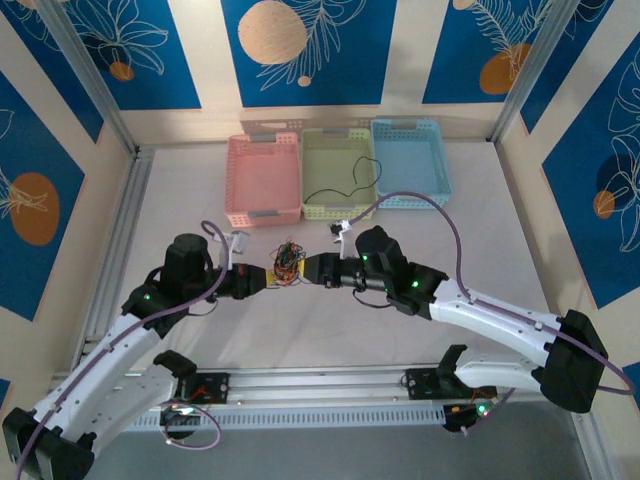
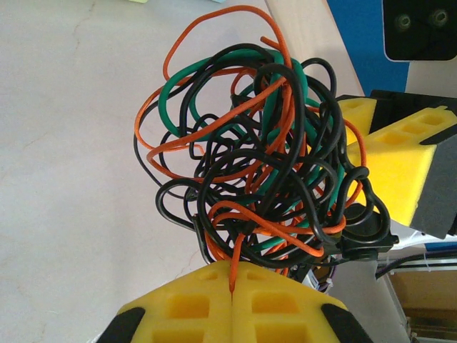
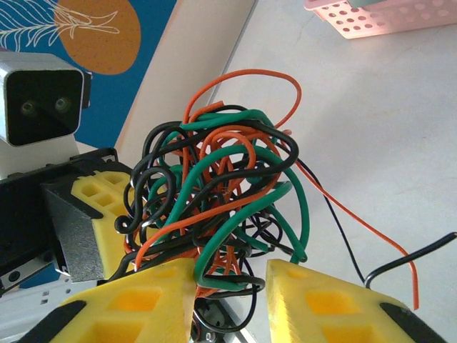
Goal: Untangle the cables
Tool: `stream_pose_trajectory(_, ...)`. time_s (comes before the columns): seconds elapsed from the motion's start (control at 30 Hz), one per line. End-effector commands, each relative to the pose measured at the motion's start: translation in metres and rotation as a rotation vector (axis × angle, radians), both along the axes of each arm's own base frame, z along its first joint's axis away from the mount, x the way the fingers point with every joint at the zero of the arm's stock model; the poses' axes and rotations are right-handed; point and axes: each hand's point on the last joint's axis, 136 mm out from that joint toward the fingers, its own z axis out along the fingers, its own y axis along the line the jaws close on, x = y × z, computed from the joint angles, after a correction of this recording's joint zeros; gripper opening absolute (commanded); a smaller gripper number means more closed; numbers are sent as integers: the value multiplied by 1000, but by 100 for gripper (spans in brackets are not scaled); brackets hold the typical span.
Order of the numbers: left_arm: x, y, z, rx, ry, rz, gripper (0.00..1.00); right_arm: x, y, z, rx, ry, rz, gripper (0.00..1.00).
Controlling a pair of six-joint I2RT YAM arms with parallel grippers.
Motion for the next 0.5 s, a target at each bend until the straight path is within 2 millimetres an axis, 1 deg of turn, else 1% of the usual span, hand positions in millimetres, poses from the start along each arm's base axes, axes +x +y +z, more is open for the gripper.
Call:
stream_pose_trajectory(0.0,-5,-4,16,-37,-38,-39,0,4,7,24,55,-31,9,31)
stream_pose_trajectory(0.3,-6,-5,15,-40,-34,-44,0,6,9,22,50,-30,10,32)
stream_pose_trajectory(0.47,-6,-6,15,-39,-34,-46,0,6,11,21,51,-30,20,25)
